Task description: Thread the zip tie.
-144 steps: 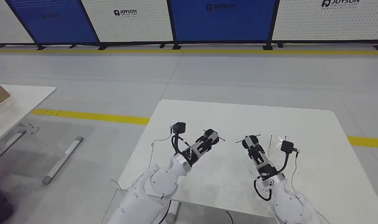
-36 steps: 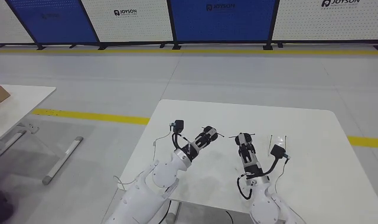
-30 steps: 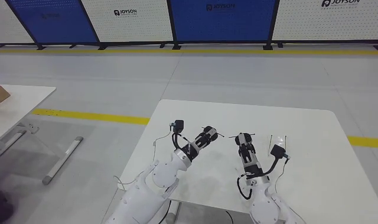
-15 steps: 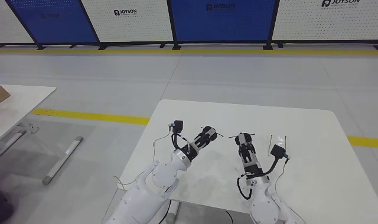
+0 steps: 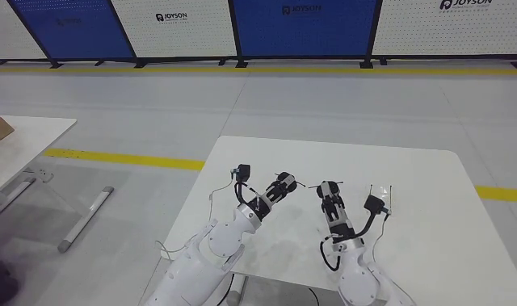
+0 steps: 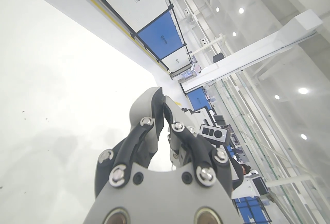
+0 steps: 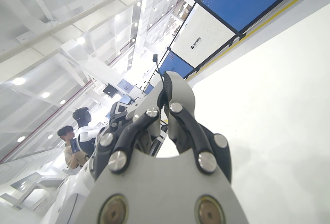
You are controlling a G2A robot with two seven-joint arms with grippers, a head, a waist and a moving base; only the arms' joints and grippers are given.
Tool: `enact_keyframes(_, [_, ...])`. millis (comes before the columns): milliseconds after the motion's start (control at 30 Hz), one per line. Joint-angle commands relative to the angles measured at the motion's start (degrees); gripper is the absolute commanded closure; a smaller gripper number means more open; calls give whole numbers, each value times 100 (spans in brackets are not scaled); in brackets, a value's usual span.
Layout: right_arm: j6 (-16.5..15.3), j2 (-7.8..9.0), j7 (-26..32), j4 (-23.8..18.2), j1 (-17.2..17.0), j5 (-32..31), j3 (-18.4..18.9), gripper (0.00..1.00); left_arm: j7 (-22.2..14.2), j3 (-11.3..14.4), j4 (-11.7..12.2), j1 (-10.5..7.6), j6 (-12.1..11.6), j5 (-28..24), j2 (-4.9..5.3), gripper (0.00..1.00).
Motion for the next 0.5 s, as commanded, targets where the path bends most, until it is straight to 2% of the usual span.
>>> enact_keyframes(0, [17, -18, -17, 14, 6, -25, 6, 100, 0, 0, 0, 0, 0, 0, 0, 100])
enact_keyframes(467, [69, -143, 61, 177, 70, -77, 39, 100, 0, 0, 0, 0, 0, 0, 0, 100])
